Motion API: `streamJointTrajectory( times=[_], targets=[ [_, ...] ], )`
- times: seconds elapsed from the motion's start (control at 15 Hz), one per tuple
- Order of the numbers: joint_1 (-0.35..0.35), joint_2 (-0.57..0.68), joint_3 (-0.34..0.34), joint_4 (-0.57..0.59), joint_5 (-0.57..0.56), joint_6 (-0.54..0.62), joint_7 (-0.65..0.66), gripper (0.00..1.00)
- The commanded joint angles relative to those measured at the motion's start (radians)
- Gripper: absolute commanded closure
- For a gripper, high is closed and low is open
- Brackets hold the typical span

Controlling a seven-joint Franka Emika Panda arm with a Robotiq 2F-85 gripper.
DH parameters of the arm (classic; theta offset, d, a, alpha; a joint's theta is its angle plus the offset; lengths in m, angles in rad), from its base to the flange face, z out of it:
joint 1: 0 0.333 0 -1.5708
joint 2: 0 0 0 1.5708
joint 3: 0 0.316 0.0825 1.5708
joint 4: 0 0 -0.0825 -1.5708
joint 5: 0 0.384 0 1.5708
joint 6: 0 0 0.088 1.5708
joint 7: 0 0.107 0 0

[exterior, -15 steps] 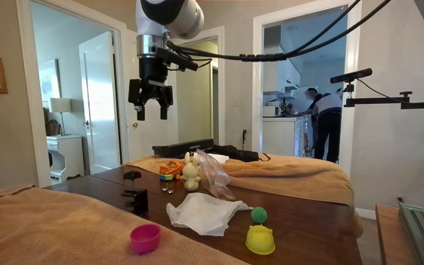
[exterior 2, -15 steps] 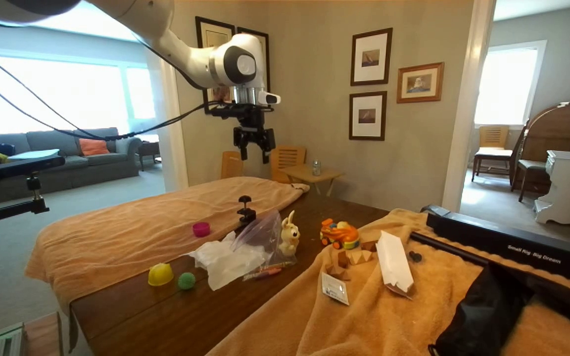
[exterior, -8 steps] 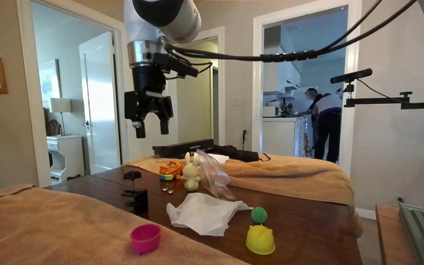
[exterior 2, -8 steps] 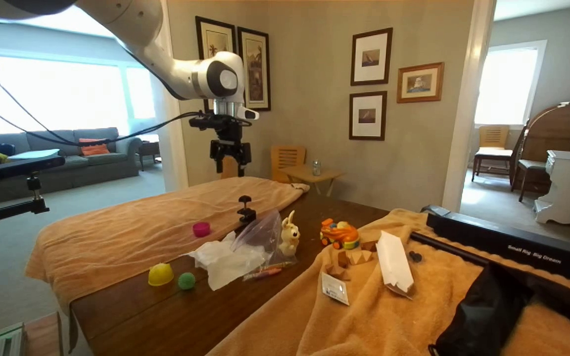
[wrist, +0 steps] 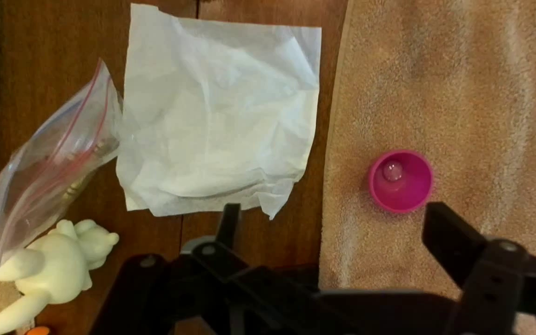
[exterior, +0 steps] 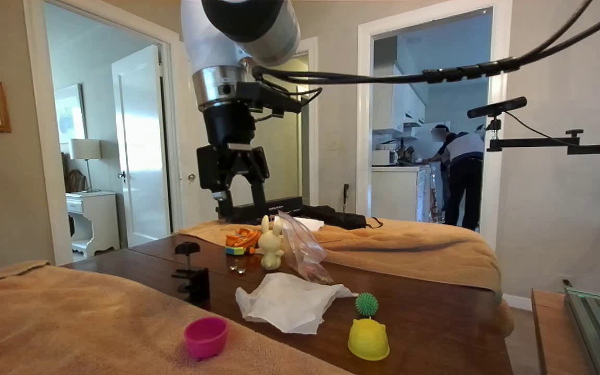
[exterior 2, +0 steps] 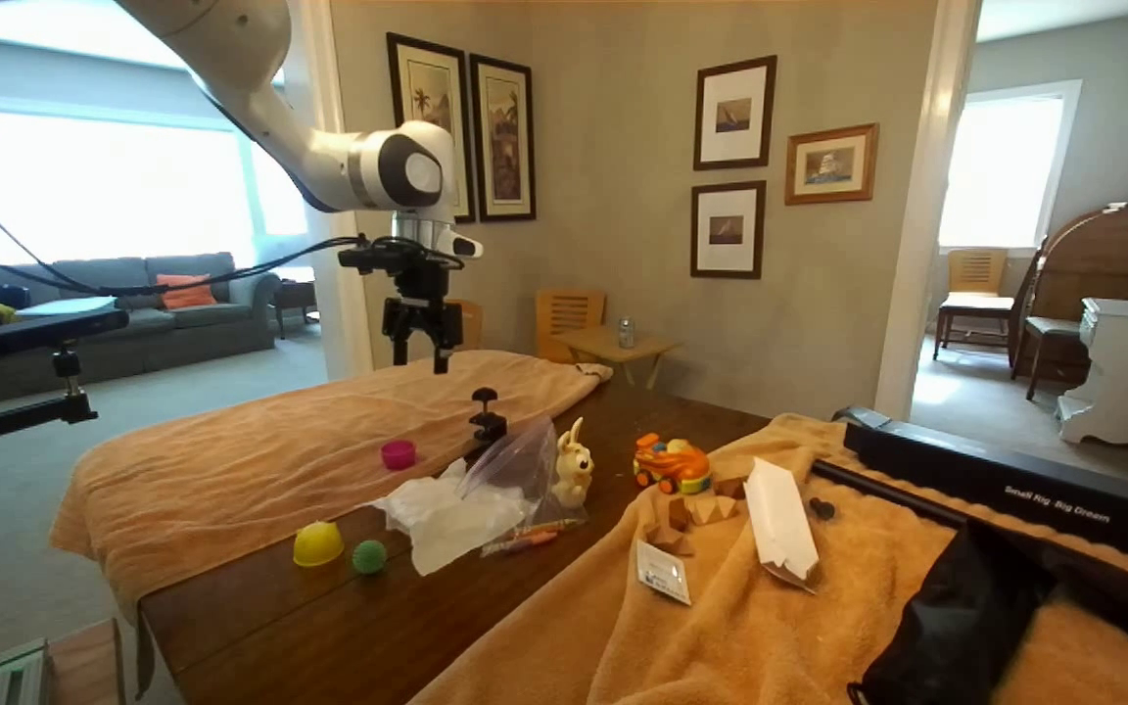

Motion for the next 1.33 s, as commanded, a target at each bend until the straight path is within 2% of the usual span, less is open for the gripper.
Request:
streamJointTrajectory(
  times=[0.0,0.33,0.47,0.93,1.27],
  targets=[
    [-0.019,-0.122,0.024,-0.15,0.01,0.003,-0.094,0.0],
    [-0.046,-0.235,0.032,-0.309,0.003,0.004,-0.287,0.0],
    [-0.059,-0.268,0.025,-0.363,-0.008,0.015,-0.325,0.0],
    [-0.107,-0.306,0.002,-0.512,-0.046,0.115,-0.331,0.0],
    [-0.123,-0.307,-0.004,-0.56,-0.036,0.153,-0.369,0.0]
  ],
)
